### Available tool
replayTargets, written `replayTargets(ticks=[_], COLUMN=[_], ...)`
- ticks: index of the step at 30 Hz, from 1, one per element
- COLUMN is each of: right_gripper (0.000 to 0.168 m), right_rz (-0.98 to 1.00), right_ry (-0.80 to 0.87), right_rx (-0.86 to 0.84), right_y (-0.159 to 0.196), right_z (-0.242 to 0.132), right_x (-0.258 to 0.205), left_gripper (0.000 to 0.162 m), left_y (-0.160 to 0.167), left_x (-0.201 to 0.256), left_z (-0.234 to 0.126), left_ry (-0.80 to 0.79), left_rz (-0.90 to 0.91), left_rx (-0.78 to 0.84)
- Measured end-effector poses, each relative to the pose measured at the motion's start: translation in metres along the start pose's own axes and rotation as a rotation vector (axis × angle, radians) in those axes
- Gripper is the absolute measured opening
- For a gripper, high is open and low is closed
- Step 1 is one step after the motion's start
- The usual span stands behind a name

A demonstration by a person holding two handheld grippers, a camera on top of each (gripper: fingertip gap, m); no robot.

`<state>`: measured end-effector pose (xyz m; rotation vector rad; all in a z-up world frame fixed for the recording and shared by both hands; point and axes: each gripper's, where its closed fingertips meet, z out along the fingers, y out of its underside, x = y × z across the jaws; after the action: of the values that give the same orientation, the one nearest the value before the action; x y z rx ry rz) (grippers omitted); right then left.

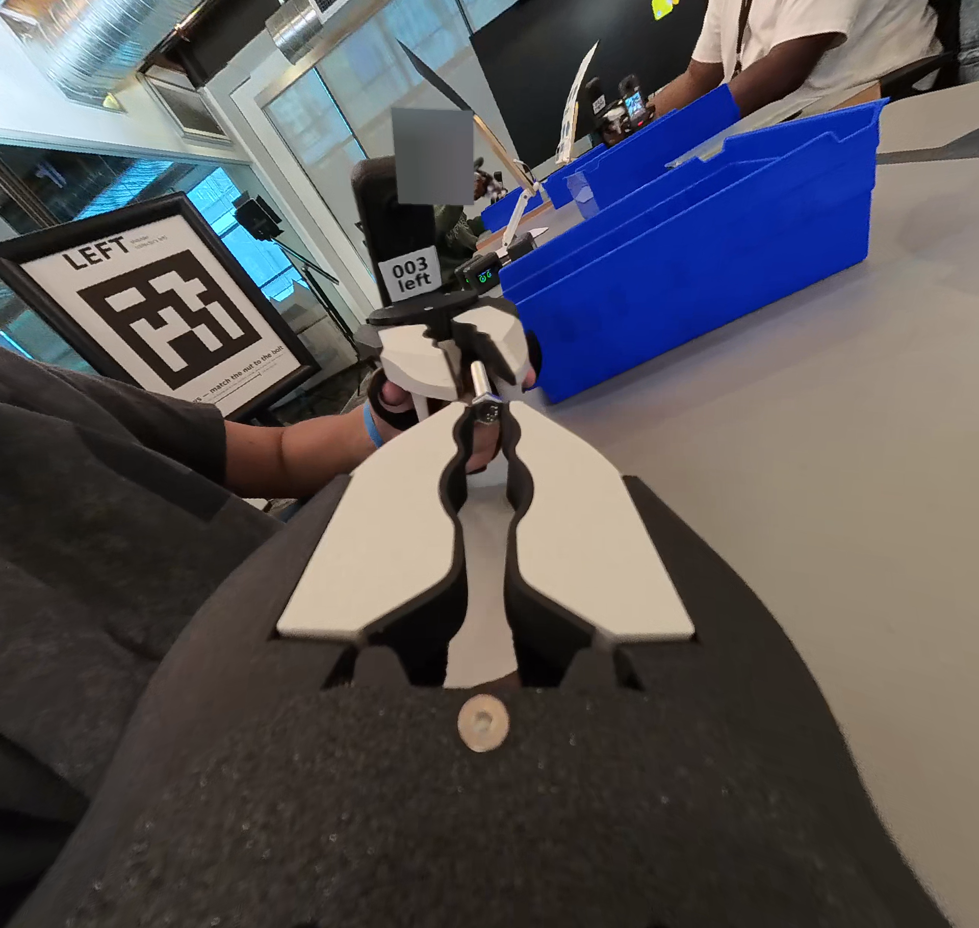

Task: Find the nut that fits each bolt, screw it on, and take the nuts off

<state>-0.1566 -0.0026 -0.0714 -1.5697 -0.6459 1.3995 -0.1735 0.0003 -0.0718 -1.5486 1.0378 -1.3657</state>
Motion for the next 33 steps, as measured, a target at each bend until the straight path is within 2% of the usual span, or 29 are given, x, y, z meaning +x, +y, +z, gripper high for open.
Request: replayTargets(ticks=[3,5,7,12,15,18,21,24,26,29,33], right_gripper=[0.01,0.01,0.01,0.011,0.033,0.038,0.042,0.042,0.042,0.039,0.037], right_rz=[-0.008,-0.004,0.001,-0.009,-0.095,-0.186,-0.262,-0.301,-0.288,-0.266,-0.255], right_ry=[0.013,-0.007,-0.007,0.048,0.229,0.427,0.631,0.782,0.8,0.804,0.847], right_rx=[-0.021,-0.019,-0.013,-0.037,-0.204,-0.349,-0.528,-0.601,-0.592,-0.534,-0.532], right_y=[0.004,0.004,0.003,0.005,0.017,0.013,0.008,-0.003,-0.008,-0.016,-0.014], right_z=[0.002,0.003,0.003,0.0,-0.015,-0.042,-0.083,-0.122,-0.137,-0.152,-0.171], right_x=[0.001,-0.002,-0.002,0.005,0.023,0.03,0.033,0.031,0.024,0.015,0.011], left_gripper=[0.021,0.01,0.007,0.005,0.005,0.005,0.005,0.005,0.005,0.005,0.005], left_y=[-0.002,-0.001,0.0,-0.002,0.0,0.014,0.037,0.051,0.058,0.067,0.076], left_x=[0.005,0.005,0.005,0.002,-0.008,-0.035,-0.049,-0.061,-0.066,-0.066,-0.07], left_z=[0.001,0.002,0.003,0.006,0.0,-0.013,-0.025,-0.034,-0.036,-0.032,-0.026], left_ry=[0.029,0.02,0.021,0.006,-0.056,-0.183,-0.167,-0.147,-0.123,-0.052,-0.042], left_rz=[0.01,0.028,0.032,0.028,0.103,0.213,0.248,0.298,0.317,0.32,0.368], left_rx=[0.012,0.001,-0.005,-0.135,-0.355,-0.673,-0.998,-1.24,-1.352,-1.431,-1.485])
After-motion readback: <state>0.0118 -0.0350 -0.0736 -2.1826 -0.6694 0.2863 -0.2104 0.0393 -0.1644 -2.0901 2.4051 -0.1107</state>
